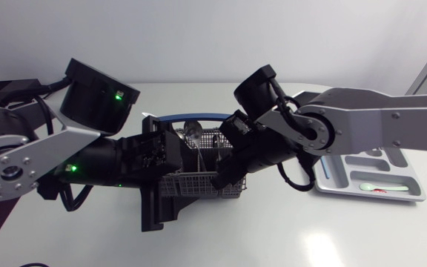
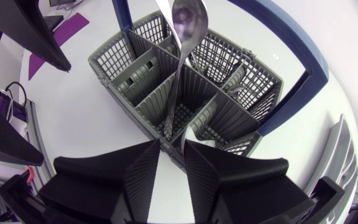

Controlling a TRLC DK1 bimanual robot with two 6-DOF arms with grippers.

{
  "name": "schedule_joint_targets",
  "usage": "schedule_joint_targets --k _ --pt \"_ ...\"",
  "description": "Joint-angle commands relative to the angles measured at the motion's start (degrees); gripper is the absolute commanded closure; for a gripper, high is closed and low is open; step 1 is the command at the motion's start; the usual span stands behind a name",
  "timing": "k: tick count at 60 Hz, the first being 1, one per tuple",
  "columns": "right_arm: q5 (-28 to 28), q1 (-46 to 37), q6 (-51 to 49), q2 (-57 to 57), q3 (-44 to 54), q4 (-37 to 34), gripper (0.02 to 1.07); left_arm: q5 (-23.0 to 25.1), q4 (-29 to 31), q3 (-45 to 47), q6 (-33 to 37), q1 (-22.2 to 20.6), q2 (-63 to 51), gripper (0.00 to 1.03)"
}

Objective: Sort the cutlery from the basket into the organizer compartments.

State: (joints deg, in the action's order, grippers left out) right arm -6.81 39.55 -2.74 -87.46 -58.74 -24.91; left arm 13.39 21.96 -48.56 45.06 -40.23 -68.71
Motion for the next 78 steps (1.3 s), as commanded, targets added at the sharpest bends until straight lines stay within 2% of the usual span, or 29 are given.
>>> schedule_joint_targets --k 1,35,47,52,78 --pt "1.18 -0.26 1.42 -1.40 0.91 0.91 0.77 -0.03 -0.25 1.71 0.21 0.15 0.94 0.05" --pt "0.66 -3.16 1.60 0.01 0.03 0.65 0.77 -0.03 -0.25 1.97 0.21 0.15 1.73 0.05" --pt "-1.10 -4.57 1.95 0.45 -1.11 -0.32 0.76 -0.03 -0.25 2.06 0.21 0.15 1.73 0.05" --pt "-1.72 -4.92 1.86 0.89 -1.46 -0.67 0.69 -0.03 -0.25 2.06 0.29 0.15 1.82 0.05" --pt "-1.80 -5.89 2.57 -0.43 -2.52 -0.93 0.69 -0.03 -0.25 2.15 0.29 0.24 1.91 0.05"
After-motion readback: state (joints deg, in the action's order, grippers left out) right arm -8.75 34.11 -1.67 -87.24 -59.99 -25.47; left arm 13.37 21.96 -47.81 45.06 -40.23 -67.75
